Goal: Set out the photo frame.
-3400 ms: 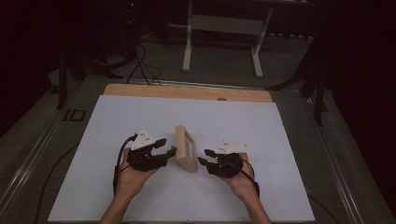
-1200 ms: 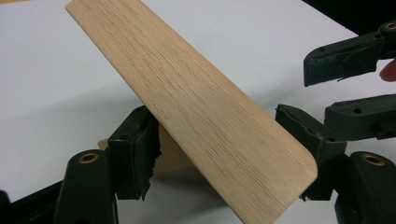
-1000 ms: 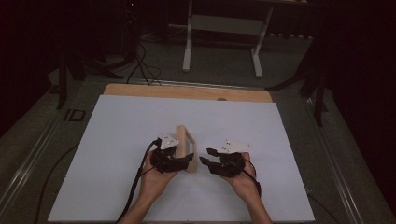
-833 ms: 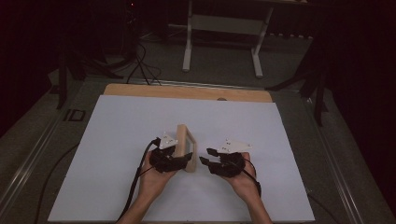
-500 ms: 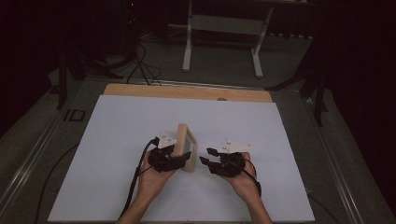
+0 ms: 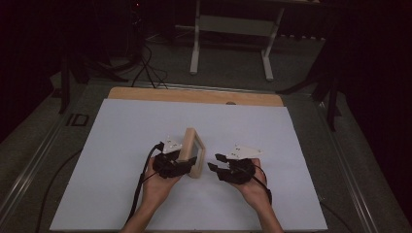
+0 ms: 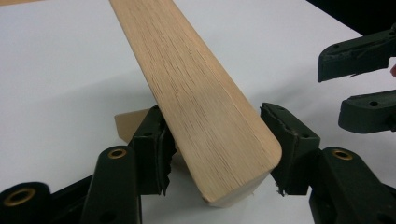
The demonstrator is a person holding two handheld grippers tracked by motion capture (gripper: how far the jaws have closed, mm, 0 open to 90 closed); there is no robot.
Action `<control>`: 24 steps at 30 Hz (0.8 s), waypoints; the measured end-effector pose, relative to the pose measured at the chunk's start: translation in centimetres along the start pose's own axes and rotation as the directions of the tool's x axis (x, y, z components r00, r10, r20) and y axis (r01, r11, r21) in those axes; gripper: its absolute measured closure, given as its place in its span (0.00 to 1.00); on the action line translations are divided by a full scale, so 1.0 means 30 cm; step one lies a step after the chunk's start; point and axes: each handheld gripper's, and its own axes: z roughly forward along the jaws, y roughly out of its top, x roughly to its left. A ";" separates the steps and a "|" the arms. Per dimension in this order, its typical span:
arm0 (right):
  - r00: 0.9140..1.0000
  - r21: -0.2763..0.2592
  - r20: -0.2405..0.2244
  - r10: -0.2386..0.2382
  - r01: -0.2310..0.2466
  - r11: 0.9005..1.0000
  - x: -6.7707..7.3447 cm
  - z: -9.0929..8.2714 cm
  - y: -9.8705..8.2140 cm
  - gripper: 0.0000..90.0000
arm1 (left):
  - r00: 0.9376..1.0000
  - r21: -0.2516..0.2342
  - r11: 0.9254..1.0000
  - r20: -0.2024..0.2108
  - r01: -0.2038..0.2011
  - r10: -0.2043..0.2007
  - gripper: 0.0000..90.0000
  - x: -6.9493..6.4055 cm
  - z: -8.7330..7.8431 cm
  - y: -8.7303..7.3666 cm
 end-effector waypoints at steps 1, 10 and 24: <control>1.000 -0.002 -0.001 0.001 -0.001 1.000 0.000 0.000 0.000 0.61 | 1.000 0.001 1.000 0.002 0.001 -0.001 0.53 0.002 -0.001 0.000; 1.000 -0.002 0.000 0.002 -0.002 1.000 0.000 -0.001 0.000 0.61 | 1.000 0.003 1.000 0.001 0.008 -0.008 0.56 0.010 -0.005 0.001; 1.000 -0.019 0.009 0.005 -0.005 1.000 -0.003 -0.011 0.003 0.61 | 1.000 -0.005 1.000 0.007 0.006 -0.006 0.60 0.004 -0.005 0.000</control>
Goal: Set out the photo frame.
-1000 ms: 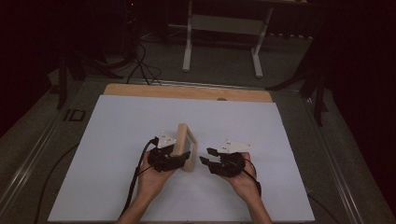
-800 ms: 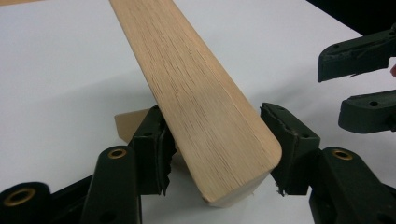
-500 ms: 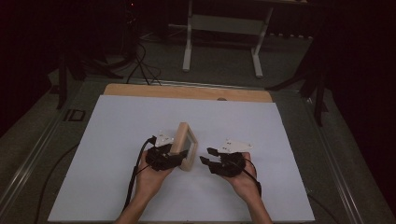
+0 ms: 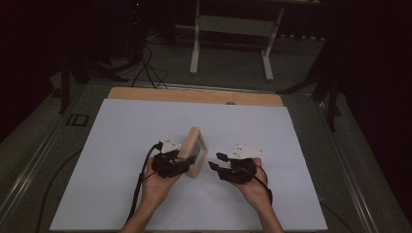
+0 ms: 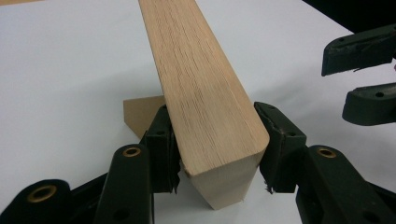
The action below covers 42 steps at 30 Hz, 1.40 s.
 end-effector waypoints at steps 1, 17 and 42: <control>1.000 0.000 0.000 0.000 0.000 1.000 0.000 0.000 0.000 0.61 | 1.000 0.000 1.000 0.000 0.000 0.000 0.61 0.000 0.000 0.000; 1.000 -0.022 0.015 0.005 -0.005 1.000 -0.003 -0.013 0.006 0.61 | 0.999 -0.014 0.999 -0.020 -0.031 0.031 0.65 -0.012 -0.001 -0.003; 0.999 -0.099 0.052 0.006 -0.001 0.995 -0.024 0.018 0.099 0.69 | 0.989 -0.033 0.989 -0.039 -0.146 0.144 0.67 -0.054 0.006 -0.016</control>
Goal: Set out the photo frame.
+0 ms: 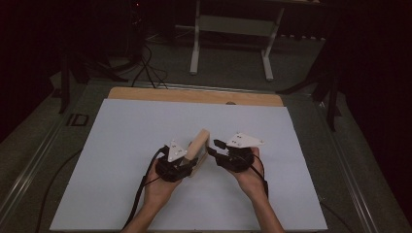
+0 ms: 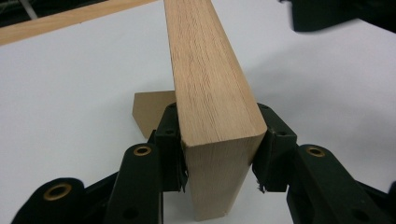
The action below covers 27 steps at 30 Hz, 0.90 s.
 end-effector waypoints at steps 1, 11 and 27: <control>1.000 -0.003 -0.001 -0.007 0.007 1.000 0.000 0.005 0.006 0.71 | 1.000 -0.003 1.000 -0.001 -0.006 0.006 0.67 -0.003 0.001 -0.001; 0.999 -0.026 0.046 0.006 -0.005 1.000 -0.026 0.054 0.070 0.99 | 1.000 -0.004 1.000 -0.002 -0.030 0.030 0.67 -0.011 0.001 -0.004; 0.998 0.020 0.065 -0.001 -0.001 1.000 -0.047 0.152 0.122 1.00 | 0.999 -0.008 0.999 -0.006 -0.041 0.041 0.67 -0.017 0.002 -0.007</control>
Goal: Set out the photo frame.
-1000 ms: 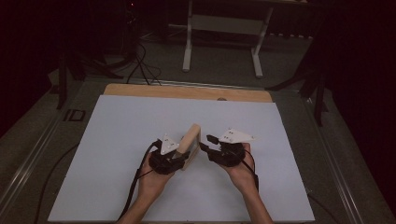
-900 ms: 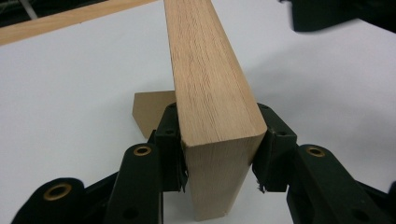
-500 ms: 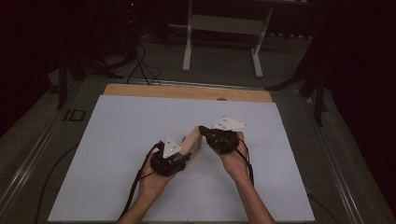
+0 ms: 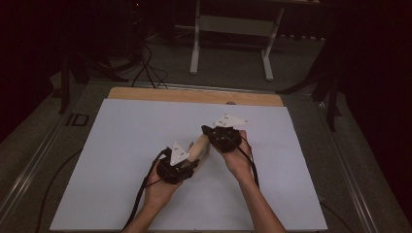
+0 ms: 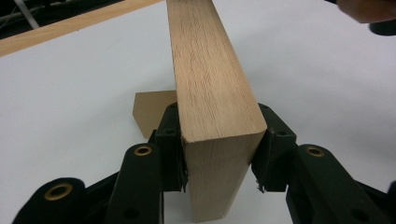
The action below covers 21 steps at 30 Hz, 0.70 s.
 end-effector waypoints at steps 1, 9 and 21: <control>1.000 0.006 0.001 0.001 -0.001 1.000 0.000 0.011 0.004 1.00 | 1.000 0.001 1.000 0.000 -0.001 0.001 0.67 0.000 0.000 0.000; 1.000 0.045 0.020 -0.007 0.006 0.999 -0.007 0.058 0.012 1.00 | 1.000 0.002 1.000 -0.001 -0.013 0.013 0.67 -0.003 0.000 -0.001; 1.000 0.078 0.017 0.010 -0.012 0.997 -0.024 0.095 0.002 1.00 | 1.000 -0.001 1.000 -0.006 -0.019 0.019 0.67 -0.005 0.000 -0.002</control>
